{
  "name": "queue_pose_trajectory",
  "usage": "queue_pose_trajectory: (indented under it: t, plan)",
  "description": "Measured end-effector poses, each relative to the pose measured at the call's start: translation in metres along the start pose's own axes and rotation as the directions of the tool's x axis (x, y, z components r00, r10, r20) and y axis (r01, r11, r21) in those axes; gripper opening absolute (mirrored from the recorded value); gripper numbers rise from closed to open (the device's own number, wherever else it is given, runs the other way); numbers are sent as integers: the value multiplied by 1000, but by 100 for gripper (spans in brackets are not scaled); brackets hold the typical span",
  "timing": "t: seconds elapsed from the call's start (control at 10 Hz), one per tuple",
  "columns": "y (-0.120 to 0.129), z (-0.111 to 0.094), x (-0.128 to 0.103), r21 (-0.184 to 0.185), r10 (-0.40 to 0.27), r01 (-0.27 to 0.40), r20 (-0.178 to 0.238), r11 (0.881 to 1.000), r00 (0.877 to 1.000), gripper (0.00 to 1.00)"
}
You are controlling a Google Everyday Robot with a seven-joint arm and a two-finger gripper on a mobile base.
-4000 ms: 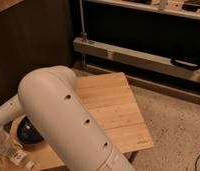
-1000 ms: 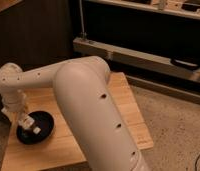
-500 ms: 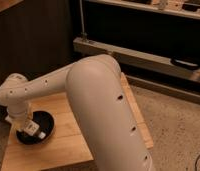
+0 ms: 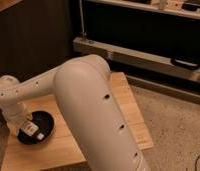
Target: Place the bottle in the ceramic bowl
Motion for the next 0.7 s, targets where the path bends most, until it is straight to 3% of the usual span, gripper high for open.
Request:
queue_pose_trajectory:
  t: [0.7]
  plan:
    - [0, 0, 0, -1, 1, -1, 1, 1000, 1000, 80]
